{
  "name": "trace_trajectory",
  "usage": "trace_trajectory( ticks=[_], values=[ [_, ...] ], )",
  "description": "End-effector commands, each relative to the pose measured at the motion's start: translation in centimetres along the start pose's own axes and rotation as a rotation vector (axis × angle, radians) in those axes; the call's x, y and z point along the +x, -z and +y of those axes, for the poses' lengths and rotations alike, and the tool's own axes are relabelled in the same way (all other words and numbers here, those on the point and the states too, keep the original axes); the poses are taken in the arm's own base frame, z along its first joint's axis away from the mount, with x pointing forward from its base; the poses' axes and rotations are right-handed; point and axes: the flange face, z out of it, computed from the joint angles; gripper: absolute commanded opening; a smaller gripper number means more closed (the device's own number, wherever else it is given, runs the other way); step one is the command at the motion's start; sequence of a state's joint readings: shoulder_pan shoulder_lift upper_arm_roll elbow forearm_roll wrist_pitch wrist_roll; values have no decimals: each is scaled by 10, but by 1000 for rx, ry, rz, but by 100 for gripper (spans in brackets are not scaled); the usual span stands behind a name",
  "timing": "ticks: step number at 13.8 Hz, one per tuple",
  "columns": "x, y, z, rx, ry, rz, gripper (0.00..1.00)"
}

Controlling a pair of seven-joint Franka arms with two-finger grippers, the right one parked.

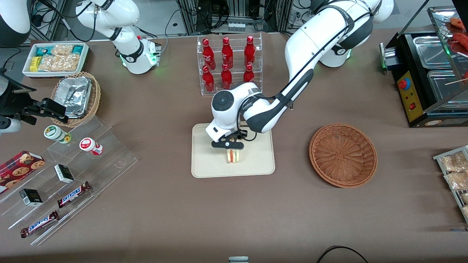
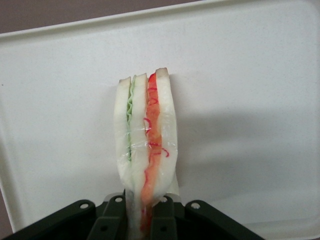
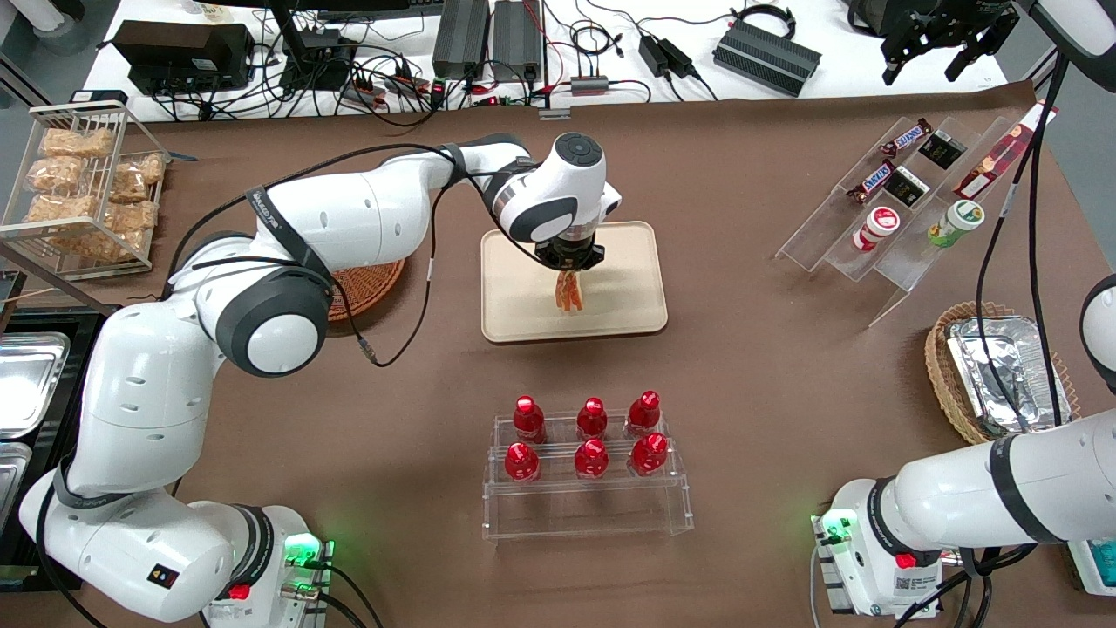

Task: Place sandwich from basket to tray
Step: 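Lower the sandwich onto the tray and open the left gripper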

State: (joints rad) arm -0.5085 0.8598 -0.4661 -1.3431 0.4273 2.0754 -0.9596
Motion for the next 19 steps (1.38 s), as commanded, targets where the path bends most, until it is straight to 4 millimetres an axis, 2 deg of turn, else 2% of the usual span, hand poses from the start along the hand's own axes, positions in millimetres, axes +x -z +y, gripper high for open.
trace_trajectory(
  ticks=[1, 5, 6, 7, 8, 12, 15, 17, 19],
  values=[
    [5, -1, 5, 8, 18, 25, 15],
    [5, -13, 7, -10, 18, 23, 20],
    [5, -14, 7, -10, 21, 21, 33],
    [5, -14, 7, -10, 21, 21, 71],
    [6, -13, 6, -9, 25, 24, 100],
    [14, 2, 0, -22, 102, 36, 100],
    [20, 45, -7, -36, 175, 85, 100],
    [32, 67, -26, -6, 239, 120, 100],
    [34, 101, -40, 16, 267, 137, 100]
  ],
)
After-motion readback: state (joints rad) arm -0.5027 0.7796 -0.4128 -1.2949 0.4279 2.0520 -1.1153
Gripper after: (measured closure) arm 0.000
